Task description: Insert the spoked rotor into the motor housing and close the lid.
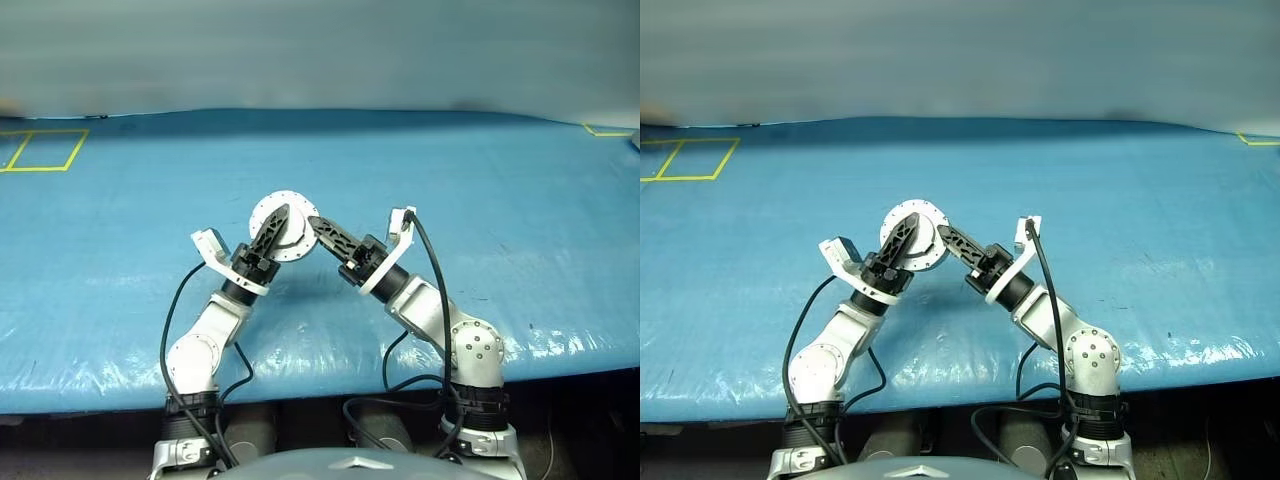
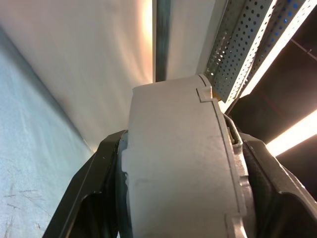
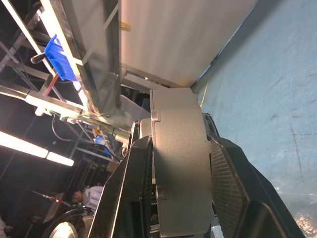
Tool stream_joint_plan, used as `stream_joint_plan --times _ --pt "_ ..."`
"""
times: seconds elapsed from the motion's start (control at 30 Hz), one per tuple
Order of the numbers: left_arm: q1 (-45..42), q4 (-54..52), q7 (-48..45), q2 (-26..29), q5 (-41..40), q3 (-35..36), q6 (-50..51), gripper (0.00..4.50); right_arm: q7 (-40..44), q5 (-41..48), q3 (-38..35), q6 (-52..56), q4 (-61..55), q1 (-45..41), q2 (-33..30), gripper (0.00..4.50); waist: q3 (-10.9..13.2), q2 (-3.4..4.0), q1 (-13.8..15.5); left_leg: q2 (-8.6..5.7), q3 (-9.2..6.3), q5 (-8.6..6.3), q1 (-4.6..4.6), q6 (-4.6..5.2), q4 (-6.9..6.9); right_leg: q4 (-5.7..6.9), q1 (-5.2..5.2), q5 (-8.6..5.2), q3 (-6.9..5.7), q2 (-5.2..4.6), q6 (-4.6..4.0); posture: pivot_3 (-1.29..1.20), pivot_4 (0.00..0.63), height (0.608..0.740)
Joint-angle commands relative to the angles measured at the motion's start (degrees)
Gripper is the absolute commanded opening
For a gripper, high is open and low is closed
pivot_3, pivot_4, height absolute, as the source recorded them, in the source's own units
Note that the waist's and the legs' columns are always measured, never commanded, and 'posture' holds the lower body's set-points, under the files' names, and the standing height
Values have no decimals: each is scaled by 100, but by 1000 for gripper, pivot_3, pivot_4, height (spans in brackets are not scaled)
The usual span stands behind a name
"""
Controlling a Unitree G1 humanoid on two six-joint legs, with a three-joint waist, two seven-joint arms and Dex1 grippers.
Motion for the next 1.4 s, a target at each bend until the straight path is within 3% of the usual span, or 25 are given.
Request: stream_joint_plan --times 0.03,0.57,0.93,1.1,1.4 --pt "65 -149 -175 -172 177 -164 -43 2607 71 209 68 -82 -345 -160 87 1346 0 0 -9 0 1 0 0 0 0 0 -1 1 0 0 -2 0 150 740" --pt "180 -309 -144 232 398 -459 276 2607 -386 59 61 -187 -208 -246 254 1346 1 0 -2 1 1 0 -2 1 -1 -1 -3 0 1 1 -2 0 150 740" --pt "-85 -250 251 7 128 -48 32 2607 -469 -164 43 -326 -235 -247 370 1346 1 -1 2 1 0 0 -3 1 -1 -1 -4 -1 0 1 1 0 150 740" --pt "-197 -140 326 -1 255 92 -110 2607 -404 -96 47 -305 -205 -247 375 2942 1 -1 5 0 1 0 -3 1 0 -2 -3 -1 0 1 2 0 150 740" --pt "-497 142 340 88 495 585 -488 2607 -413 -143 39 -331 -191 -239 371 2942 1 -1 -9 1 1 0 -3 1 -2 -1 -5 -1 0 3 1 0 150 740"
